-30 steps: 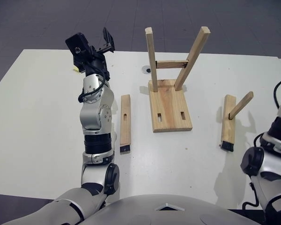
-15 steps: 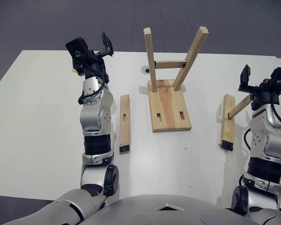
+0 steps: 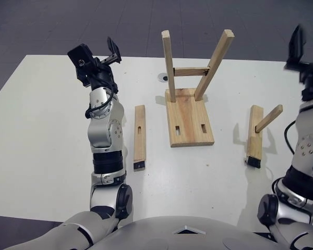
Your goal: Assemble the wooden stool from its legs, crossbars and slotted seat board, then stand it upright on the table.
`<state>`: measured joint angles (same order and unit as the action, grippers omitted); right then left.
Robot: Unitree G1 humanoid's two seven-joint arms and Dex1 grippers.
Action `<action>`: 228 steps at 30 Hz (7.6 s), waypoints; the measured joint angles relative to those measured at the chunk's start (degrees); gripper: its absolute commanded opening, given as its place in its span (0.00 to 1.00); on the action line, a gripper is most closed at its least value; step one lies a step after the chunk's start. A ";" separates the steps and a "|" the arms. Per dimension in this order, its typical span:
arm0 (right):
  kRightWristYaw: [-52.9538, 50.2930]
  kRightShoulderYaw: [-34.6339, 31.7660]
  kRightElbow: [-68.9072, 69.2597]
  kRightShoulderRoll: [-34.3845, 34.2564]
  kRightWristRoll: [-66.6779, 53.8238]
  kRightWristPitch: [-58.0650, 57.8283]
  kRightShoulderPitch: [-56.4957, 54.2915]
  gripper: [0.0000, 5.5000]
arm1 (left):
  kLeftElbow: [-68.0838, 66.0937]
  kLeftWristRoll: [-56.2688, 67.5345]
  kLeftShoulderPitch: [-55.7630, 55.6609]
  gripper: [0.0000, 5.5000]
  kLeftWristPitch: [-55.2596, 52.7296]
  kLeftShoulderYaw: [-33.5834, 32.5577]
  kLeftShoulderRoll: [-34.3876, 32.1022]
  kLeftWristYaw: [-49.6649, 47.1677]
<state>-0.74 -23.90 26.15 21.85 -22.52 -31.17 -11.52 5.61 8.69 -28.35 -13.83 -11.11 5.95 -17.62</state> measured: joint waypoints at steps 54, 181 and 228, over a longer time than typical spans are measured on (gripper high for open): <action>18.23 -2.14 -15.89 6.62 5.35 -1.60 5.73 0.37 | 8.87 13.36 1.36 0.98 -18.60 -4.79 -0.35 5.67; 31.86 30.81 -25.63 -0.82 12.98 12.28 9.02 0.98 | 17.17 21.28 6.28 0.19 -20.72 9.87 -6.23 10.62; 23.49 30.21 -26.96 -5.74 14.16 14.25 9.55 0.98 | 17.65 17.36 7.40 0.19 -26.77 8.59 -1.64 5.31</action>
<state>22.76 6.31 -0.81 16.11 -8.36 -16.92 -1.97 23.26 26.05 -20.95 -40.60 -2.52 4.31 -12.31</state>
